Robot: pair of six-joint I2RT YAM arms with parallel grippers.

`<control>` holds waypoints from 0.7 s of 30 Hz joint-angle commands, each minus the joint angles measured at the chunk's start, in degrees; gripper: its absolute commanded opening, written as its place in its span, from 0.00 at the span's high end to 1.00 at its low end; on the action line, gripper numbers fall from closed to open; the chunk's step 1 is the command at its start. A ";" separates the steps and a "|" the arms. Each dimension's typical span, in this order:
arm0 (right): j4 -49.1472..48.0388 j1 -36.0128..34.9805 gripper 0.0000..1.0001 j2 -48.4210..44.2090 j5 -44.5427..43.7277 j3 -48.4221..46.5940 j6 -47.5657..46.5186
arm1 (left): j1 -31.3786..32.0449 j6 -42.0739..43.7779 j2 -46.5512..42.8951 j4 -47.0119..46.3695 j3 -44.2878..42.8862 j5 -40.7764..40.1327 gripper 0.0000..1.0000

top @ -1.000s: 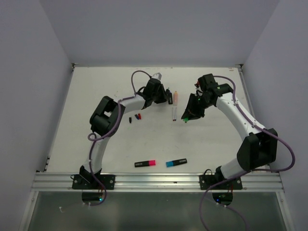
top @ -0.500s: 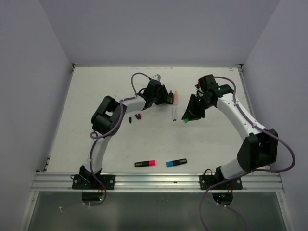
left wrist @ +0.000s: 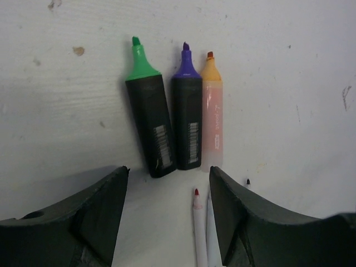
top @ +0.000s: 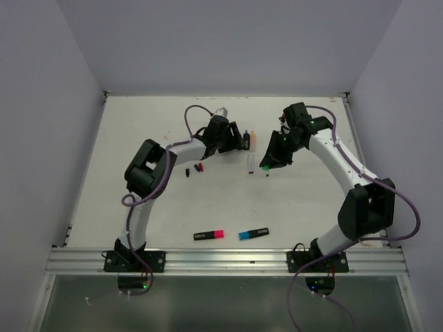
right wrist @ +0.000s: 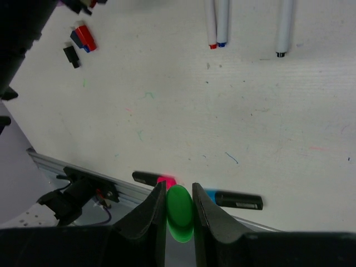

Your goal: Open the pen caps

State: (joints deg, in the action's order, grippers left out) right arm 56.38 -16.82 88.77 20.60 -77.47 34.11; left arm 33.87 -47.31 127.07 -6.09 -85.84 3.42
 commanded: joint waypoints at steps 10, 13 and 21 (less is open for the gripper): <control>-4.96 0.03 1.00 12.37 2.51 -13.49 3.42 | -1.79 6.17 -29.40 12.31 9.20 -14.05 0.32; -7.07 -1.19 1.00 16.07 2.60 -17.08 4.39 | -2.49 6.79 -36.17 16.52 10.87 -16.51 0.31; -9.88 -8.31 1.00 33.45 1.46 -33.78 5.79 | -3.37 8.90 -52.51 27.43 15.88 -19.68 0.30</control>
State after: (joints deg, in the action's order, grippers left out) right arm 48.66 -22.35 118.96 21.76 -105.93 38.04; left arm 30.83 -40.64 78.52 14.24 -72.18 -12.43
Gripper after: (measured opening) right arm 0.233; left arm 0.698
